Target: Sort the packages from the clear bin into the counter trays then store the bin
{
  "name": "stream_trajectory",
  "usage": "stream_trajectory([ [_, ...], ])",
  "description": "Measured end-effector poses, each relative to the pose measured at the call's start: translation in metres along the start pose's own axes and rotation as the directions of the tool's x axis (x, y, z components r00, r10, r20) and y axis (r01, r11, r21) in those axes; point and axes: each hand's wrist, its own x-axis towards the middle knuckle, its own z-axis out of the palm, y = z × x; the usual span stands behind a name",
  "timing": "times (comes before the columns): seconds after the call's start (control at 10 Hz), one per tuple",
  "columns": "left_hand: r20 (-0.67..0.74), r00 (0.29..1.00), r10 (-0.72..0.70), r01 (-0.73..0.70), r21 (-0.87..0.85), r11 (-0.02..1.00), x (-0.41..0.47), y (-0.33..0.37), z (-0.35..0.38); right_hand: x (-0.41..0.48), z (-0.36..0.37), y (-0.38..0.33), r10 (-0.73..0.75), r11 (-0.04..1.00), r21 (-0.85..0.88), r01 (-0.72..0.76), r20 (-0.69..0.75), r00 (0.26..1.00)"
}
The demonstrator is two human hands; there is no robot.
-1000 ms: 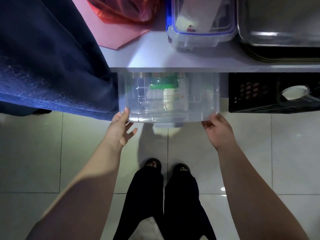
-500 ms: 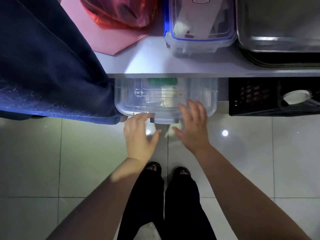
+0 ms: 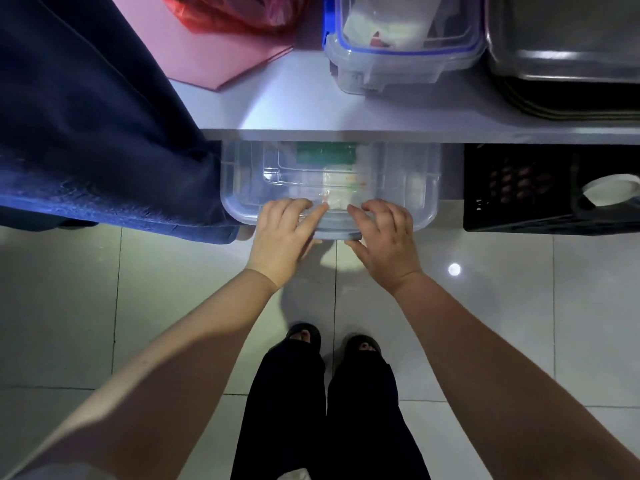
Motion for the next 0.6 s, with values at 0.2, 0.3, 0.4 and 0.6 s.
stream_trajectory([
  [0.2,0.13,0.985,-0.112,0.129,-0.131,0.983,0.018,0.002,-0.02,0.023,-0.02,-0.011,0.214,0.959,0.147,-0.244,0.196,0.957],
  [0.3,0.282,0.934,-0.218,0.255,-0.1,0.962,0.029,0.024,-0.043,0.028,-0.048,-0.016,0.244,0.941,0.161,-0.297,0.284,0.927],
  [0.4,0.312,0.937,-0.157,0.203,-0.12,0.972,0.059,0.069,-0.092,0.033,-0.112,-0.01,0.32,0.897,0.224,-0.382,0.269,0.908],
  [0.6,0.01,0.991,0.13,-0.128,-0.123,0.984,0.143,0.193,-0.219,0.018,-0.301,0.048,0.41,0.9,0.126,-0.418,0.086,0.908],
])
